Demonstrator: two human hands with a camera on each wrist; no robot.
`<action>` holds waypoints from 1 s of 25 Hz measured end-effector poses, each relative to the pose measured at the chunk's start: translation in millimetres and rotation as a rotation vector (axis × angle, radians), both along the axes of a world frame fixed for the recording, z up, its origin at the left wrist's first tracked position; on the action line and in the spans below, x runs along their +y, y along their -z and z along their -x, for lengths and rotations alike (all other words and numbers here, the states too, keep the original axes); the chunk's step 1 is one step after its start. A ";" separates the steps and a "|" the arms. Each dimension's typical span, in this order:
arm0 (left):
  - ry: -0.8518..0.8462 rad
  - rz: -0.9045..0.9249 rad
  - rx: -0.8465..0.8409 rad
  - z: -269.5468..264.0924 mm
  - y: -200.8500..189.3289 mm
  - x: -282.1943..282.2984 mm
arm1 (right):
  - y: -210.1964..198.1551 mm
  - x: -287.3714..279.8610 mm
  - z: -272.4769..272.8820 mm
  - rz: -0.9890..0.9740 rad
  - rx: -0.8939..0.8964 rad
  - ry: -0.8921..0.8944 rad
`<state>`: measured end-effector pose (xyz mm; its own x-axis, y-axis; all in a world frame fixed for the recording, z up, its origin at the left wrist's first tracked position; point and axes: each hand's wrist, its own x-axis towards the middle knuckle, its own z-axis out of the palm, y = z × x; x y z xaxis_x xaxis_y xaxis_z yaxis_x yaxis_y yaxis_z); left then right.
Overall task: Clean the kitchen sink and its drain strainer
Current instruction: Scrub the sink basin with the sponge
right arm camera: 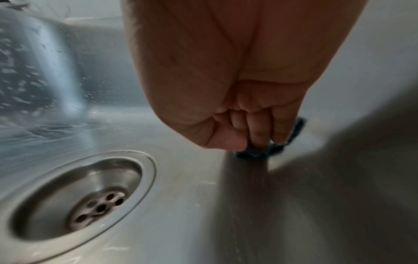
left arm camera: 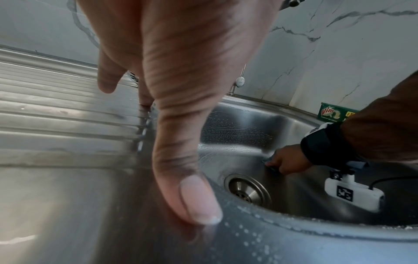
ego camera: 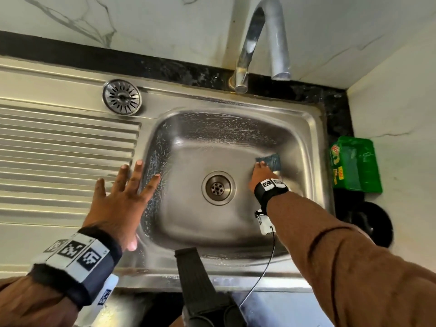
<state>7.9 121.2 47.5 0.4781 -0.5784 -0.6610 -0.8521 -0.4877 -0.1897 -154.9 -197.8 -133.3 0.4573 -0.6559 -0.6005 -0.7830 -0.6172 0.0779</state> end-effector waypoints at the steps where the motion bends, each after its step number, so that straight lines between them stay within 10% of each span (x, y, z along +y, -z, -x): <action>1: 0.005 -0.002 -0.006 0.1 0.6 -0.3 | -3.9 5.7 5.1 -0.030 0.036 -0.026; 5: 0.025 -0.018 -0.010 -0.6 1.4 -1.3 | -27.8 22.1 10.2 -0.200 0.053 -0.467; 16: -0.004 -0.077 -0.015 3.0 -5.5 -6.9 | -41.5 -33.7 -27.7 -0.198 0.338 -0.369; 25: 0.452 0.460 0.313 47.4 30.3 -173.5 | -191.2 -3.7 55.9 -0.360 -0.738 0.390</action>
